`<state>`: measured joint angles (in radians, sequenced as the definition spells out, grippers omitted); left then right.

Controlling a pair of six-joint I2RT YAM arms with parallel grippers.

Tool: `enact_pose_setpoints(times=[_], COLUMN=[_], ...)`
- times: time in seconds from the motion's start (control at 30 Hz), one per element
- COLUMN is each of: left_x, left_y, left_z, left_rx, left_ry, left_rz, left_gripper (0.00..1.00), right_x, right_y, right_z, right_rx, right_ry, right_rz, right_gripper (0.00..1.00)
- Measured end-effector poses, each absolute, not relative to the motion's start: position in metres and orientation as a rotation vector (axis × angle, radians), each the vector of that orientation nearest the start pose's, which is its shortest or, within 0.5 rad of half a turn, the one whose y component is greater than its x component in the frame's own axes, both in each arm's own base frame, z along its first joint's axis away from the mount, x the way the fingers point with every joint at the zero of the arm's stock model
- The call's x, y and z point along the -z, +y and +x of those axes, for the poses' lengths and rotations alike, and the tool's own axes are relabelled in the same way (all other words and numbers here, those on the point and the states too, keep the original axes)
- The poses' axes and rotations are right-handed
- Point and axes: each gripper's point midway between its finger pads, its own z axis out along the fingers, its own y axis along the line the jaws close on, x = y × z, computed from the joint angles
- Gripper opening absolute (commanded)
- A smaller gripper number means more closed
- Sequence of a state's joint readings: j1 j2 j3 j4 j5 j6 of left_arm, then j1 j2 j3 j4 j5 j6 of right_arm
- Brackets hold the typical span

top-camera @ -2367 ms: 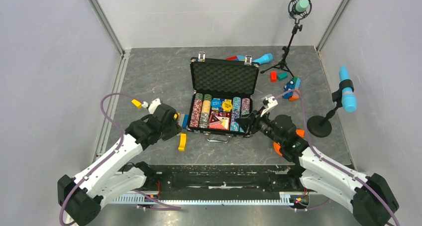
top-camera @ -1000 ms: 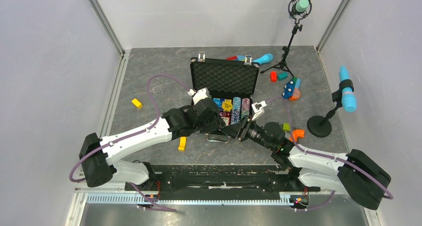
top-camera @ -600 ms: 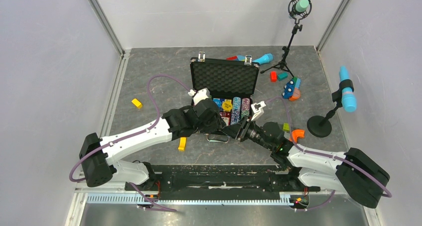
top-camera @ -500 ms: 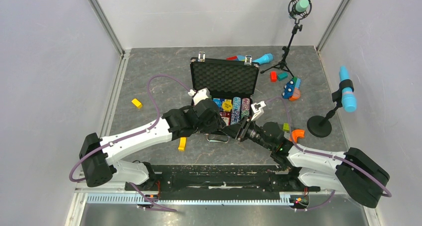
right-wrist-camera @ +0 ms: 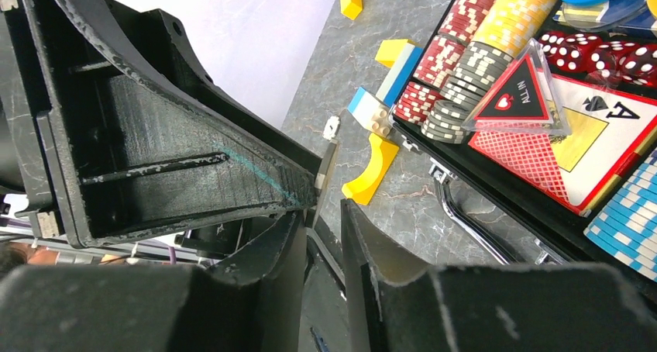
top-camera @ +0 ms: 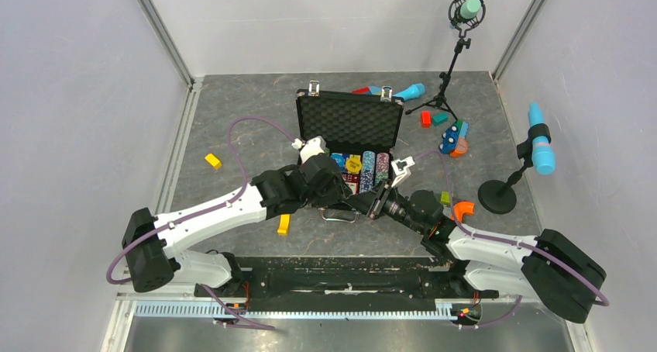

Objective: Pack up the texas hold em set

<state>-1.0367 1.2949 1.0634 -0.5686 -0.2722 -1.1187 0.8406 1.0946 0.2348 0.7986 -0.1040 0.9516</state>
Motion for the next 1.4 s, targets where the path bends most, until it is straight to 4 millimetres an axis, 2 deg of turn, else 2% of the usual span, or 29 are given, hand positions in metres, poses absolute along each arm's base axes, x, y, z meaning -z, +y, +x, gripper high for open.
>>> enact_pose_setpoints(times=[0.27,0.43,0.7,0.9,1.0,1.13,1.27,1.4], left_x=[-0.175,-0.174,-0.179,-0.196,-0.206,-0.221,-0.231,-0.221], left_y=[-0.307,-0.305,-0.305,-0.294,-0.282,-0.254,-0.213,-0.167], left_z=[0.196,0.195,0.192,0.188,0.188,0.191,0.201,0.207], left_rx=[0.72,0.717,0.744,0.767,0.76,0.737,0.7,0.615], left_ry=[2.437,2.437,2.425,2.384,2.356,2.313,2.256,2.236], left_rz=[-0.246,-0.258,-0.262,-0.267,-0.281,-0.316,-0.411,-0.505], left_gripper=[0.47,0.53,0.83,0.94,0.96,0.98,0.99,1.0], right_x=[-0.165,-0.163,-0.162,-0.143,-0.138,-0.142,-0.141,-0.135], right_y=[0.294,0.293,0.292,0.287,0.285,0.289,0.299,0.312], right_z=[0.193,0.195,0.196,0.202,0.209,0.215,0.216,0.217], right_rx=[-1.42,-1.402,-1.381,-1.232,-1.116,-0.994,-0.92,-0.862], right_ry=[1.83,1.833,1.829,1.87,1.876,1.83,1.758,1.724], right_rz=[0.007,0.006,-0.007,-0.109,-0.215,-0.418,-0.655,-0.87], right_gripper=[0.06,0.0,0.0,0.0,0.0,0.0,0.0,0.0])
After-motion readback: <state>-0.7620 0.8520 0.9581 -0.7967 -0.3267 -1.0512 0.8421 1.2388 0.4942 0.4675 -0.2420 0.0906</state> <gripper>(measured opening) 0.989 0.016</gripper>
